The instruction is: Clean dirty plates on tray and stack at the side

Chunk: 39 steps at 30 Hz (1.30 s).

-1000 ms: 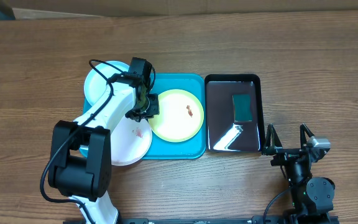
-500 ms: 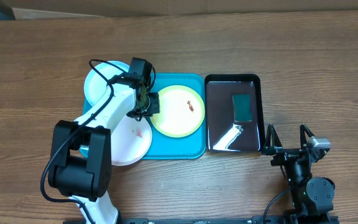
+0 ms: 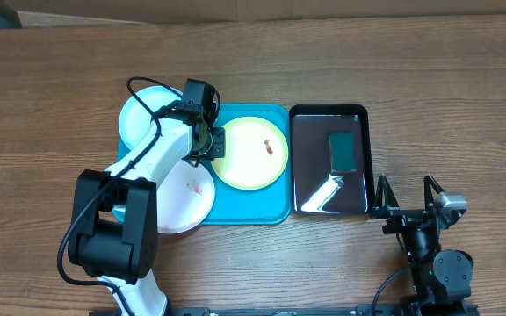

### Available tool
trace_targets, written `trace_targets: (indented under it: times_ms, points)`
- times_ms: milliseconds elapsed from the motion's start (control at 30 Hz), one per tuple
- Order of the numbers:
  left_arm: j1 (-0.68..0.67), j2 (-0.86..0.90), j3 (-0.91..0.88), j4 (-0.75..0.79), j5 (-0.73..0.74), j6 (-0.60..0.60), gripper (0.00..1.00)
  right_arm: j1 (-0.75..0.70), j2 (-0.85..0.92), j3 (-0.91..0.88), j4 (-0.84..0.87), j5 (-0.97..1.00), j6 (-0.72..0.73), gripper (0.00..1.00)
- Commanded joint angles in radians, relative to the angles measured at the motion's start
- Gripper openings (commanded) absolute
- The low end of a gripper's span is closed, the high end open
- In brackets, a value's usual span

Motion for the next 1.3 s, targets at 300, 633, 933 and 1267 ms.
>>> trace_targets:
  times_ms: [300, 633, 933, 1267]
  points:
    - [-0.001, 0.008, -0.021, -0.004, -0.055, 0.026, 0.04, -0.002, -0.01, -0.01, 0.008, -0.001, 0.0, 1.0]
    - [-0.001, 0.008, -0.021, 0.006, -0.054, 0.025, 0.04, -0.002, -0.01, -0.01, 0.0, -0.066, 0.005, 1.0]
    - [-0.001, 0.008, -0.021, 0.005, -0.054, 0.025, 0.04, -0.002, -0.001, 0.176, -0.174, -0.079, 0.004, 1.0]
    - [-0.001, 0.008, -0.021, 0.008, -0.047, 0.021, 0.04, -0.002, 0.375, 0.787, -0.542, -0.019, 0.004, 1.0]
